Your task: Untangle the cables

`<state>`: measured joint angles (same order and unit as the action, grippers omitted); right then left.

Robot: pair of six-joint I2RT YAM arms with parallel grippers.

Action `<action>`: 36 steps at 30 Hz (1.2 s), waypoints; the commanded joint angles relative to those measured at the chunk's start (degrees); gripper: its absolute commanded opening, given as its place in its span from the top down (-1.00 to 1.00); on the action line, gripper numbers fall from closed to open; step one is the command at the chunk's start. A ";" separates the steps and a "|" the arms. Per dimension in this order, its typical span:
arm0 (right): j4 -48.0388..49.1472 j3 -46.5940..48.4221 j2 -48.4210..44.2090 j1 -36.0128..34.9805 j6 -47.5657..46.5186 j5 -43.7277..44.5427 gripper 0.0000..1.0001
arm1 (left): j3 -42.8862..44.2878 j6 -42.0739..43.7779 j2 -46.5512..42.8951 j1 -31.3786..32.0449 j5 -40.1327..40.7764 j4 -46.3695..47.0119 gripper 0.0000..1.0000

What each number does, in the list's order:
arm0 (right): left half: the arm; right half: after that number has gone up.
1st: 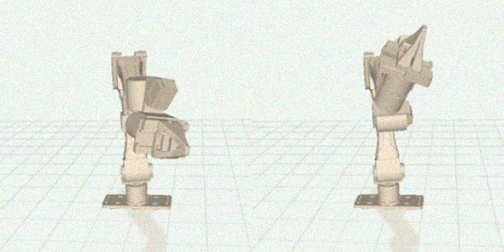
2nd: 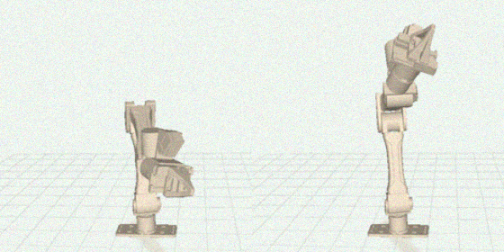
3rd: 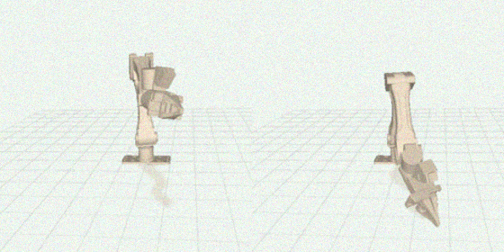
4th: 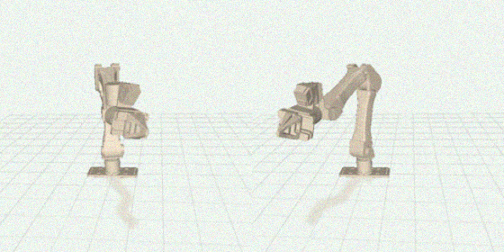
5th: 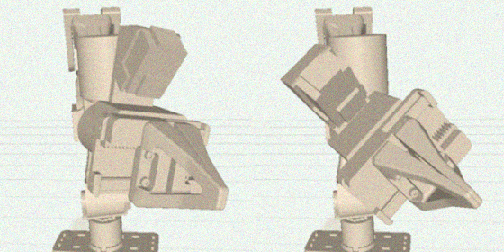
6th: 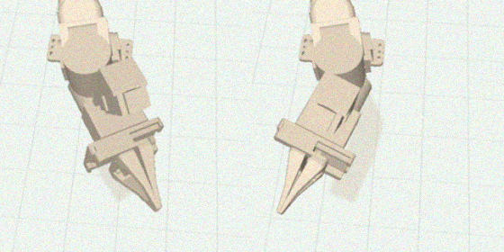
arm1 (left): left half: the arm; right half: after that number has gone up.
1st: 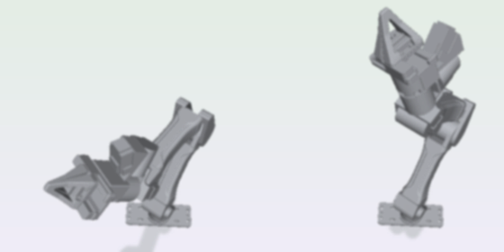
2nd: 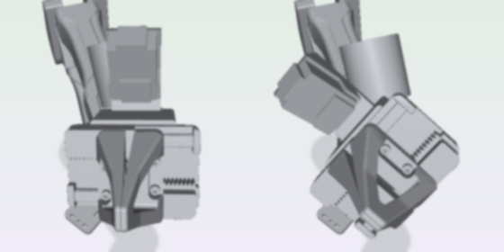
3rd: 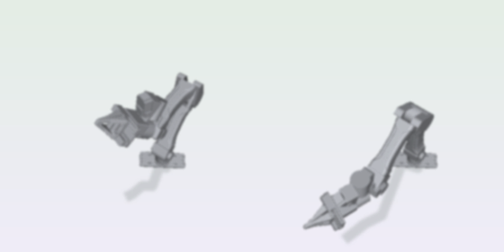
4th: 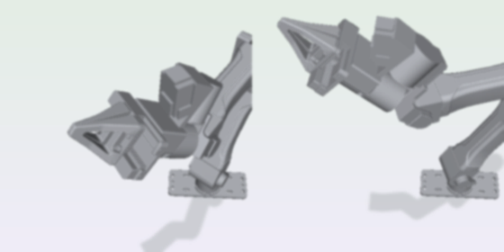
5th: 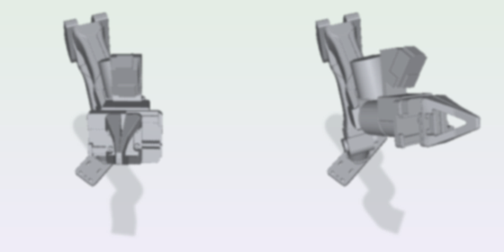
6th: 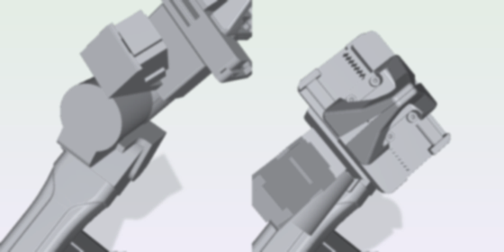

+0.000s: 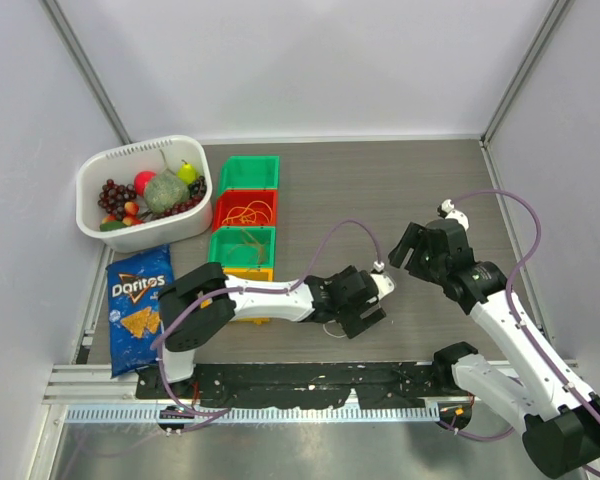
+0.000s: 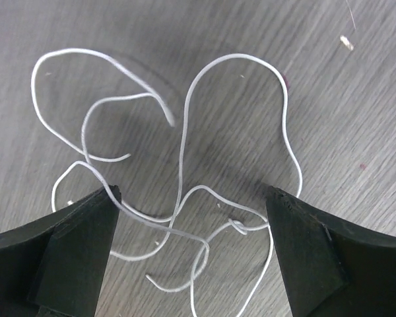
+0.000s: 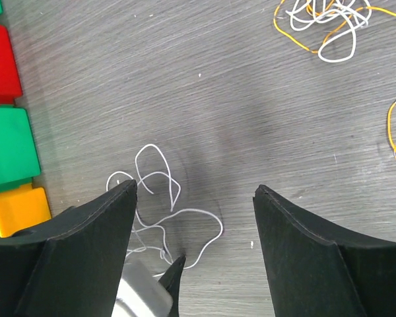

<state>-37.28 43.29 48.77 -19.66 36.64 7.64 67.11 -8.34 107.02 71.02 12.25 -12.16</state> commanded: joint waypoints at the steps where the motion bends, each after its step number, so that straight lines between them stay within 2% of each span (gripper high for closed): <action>1: -0.34 0.22 -0.52 0.76 -1.49 -0.51 -0.52 | 5.04 4.82 2.31 0.34 -6.44 -6.55 -0.89; 5: 0.19 0.04 -1.05 1.03 -1.92 -1.13 -0.51 | 7.24 4.12 5.21 0.26 -8.03 -9.89 -0.81; 7: 0.28 0.04 -1.14 1.03 -2.10 -1.22 -0.51 | 7.86 3.86 6.26 0.26 -9.35 -11.04 -0.63; 10: 0.27 0.31 -0.96 1.29 -2.28 -1.66 -0.51 | 7.77 3.15 6.53 0.34 -9.79 -10.95 -0.08; 13: 0.19 0.74 -0.96 1.55 -2.54 -1.84 -0.50 | 8.21 3.24 6.53 0.08 -9.26 -11.74 0.31; 17: 0.19 0.83 -1.14 1.90 -3.07 -1.93 -0.49 | 7.77 3.42 3.99 -0.80 -8.82 -10.78 0.97; 24: -0.78 0.05 -1.31 2.61 -3.25 0.62 -0.49 | 5.40 0.87 -7.07 -6.94 -8.38 -5.08 1.00; 30: -1.04 0.39 -1.58 3.40 -0.97 3.61 -0.49 | 5.66 -2.12 -18.15 -17.83 -8.30 1.17 1.00; 36: 1.15 0.74 -0.44 3.49 -0.70 2.12 -0.48 | 10.57 -5.72 -19.31 -30.05 -4.35 6.36 1.00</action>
<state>-38.79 43.13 48.25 -16.38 34.83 8.93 73.73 -10.96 87.20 46.28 4.56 -11.31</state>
